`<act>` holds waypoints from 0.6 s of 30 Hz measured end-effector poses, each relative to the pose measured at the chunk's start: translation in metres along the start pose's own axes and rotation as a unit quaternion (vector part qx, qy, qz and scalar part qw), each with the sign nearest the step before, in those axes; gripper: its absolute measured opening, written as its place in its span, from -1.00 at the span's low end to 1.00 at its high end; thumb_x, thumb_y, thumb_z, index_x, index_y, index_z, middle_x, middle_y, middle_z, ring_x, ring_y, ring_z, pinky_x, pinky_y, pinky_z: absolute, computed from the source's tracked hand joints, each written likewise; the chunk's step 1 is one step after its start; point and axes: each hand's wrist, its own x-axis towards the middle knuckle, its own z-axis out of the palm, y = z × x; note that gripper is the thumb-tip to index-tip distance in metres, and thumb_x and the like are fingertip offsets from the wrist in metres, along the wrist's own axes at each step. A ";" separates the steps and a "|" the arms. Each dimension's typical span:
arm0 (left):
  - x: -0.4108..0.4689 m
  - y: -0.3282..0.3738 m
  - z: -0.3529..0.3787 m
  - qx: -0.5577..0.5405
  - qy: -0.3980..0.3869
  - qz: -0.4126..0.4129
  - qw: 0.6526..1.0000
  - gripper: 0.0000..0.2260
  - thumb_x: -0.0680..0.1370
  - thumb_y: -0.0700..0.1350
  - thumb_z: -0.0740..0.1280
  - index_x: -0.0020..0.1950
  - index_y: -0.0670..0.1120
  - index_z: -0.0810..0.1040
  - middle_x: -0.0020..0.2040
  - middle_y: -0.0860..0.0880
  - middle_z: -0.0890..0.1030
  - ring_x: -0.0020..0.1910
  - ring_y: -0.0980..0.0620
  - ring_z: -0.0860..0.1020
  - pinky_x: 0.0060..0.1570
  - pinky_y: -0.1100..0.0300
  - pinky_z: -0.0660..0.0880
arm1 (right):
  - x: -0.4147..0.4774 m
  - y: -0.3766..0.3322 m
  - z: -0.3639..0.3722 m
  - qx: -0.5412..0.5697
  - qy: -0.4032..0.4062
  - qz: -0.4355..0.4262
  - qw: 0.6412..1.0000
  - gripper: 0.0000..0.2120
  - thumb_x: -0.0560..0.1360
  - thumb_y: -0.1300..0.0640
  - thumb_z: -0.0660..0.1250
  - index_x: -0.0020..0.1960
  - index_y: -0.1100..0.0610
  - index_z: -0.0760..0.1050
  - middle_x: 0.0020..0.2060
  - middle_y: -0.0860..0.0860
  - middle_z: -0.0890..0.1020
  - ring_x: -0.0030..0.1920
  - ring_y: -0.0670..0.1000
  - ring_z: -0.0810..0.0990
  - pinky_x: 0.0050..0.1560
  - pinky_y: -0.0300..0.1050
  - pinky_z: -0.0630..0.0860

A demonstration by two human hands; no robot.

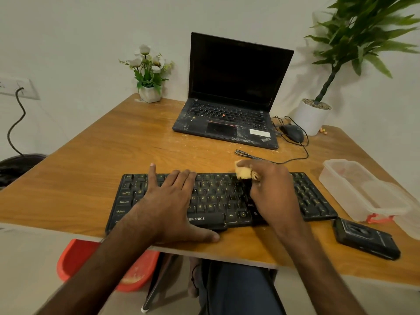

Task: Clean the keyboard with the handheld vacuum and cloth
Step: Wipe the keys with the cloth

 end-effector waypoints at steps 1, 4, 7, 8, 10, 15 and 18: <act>0.001 0.000 0.000 0.000 0.000 0.000 1.000 0.31 0.18 0.73 0.01 0.62 -0.12 -0.29 0.65 -0.03 -0.15 0.62 -0.01 -0.16 0.42 -0.40 -0.39 | 0.001 0.001 0.004 -0.022 -0.004 0.005 1.000 -0.49 0.46 0.46 0.31 0.26 -0.01 0.59 0.24 -0.05 0.62 0.14 -0.10 0.59 0.18 -0.25 0.54; 0.001 0.000 0.000 0.004 0.006 0.001 1.000 0.31 0.18 0.73 0.01 0.61 -0.13 -0.29 0.65 -0.03 -0.15 0.62 -0.01 -0.16 0.41 -0.41 -0.40 | -0.021 -0.009 0.015 -0.058 -0.046 -0.040 0.996 -0.48 0.45 0.43 0.32 0.30 0.00 0.57 0.25 -0.06 0.61 0.23 -0.07 0.56 0.30 -0.19 0.44; 0.001 0.000 0.002 0.005 0.010 0.002 1.000 0.30 0.19 0.72 0.00 0.62 -0.13 -0.28 0.65 -0.03 -0.15 0.62 -0.01 -0.16 0.41 -0.41 -0.40 | -0.047 -0.020 0.019 -0.074 -0.076 -0.089 0.990 -0.40 0.20 0.48 0.49 0.16 0.04 0.66 0.13 0.02 0.68 0.20 0.03 0.63 0.19 0.01 0.57; 0.002 0.000 0.002 0.005 0.014 0.003 1.000 0.30 0.19 0.72 0.00 0.61 -0.13 -0.29 0.65 -0.03 -0.15 0.62 0.00 -0.16 0.41 -0.41 -0.40 | -0.052 -0.020 0.019 -0.084 -0.076 -0.101 0.988 -0.39 0.14 0.48 0.52 0.12 0.04 0.68 0.10 0.02 0.70 0.18 0.04 0.65 0.14 0.03 0.60; 0.000 0.001 0.002 -0.001 0.020 0.005 1.000 0.31 0.17 0.73 0.00 0.61 -0.12 -0.31 0.65 -0.03 -0.18 0.62 0.01 -0.18 0.40 -0.41 -0.41 | -0.050 -0.018 0.015 -0.056 -0.088 -0.098 0.990 -0.41 0.27 0.47 0.44 0.18 -0.01 0.65 0.19 -0.04 0.66 0.26 -0.04 0.58 0.29 -0.08 0.50; -0.018 -0.027 -0.001 -0.030 0.020 -0.010 0.999 0.35 0.06 0.76 -0.03 0.53 -0.01 -0.52 0.62 -0.06 -0.33 0.59 -0.03 -0.30 0.40 -0.37 -0.46 | -0.027 -0.011 -0.005 0.039 -0.055 -0.045 0.997 -0.46 0.44 0.46 0.32 0.22 -0.07 0.61 0.20 -0.17 0.61 0.16 -0.30 0.48 0.15 -0.58 0.33; -0.030 -0.056 -0.003 -0.073 0.014 -0.039 0.997 0.35 0.04 0.77 0.02 0.56 0.07 -0.46 0.65 -0.02 -0.16 0.62 -0.03 -0.14 0.49 -0.28 -0.34 | -0.002 -0.008 0.000 0.013 -0.009 -0.026 1.000 -0.47 0.44 0.48 0.32 0.25 0.00 0.61 0.23 -0.07 0.62 0.17 -0.13 0.58 0.22 -0.33 0.48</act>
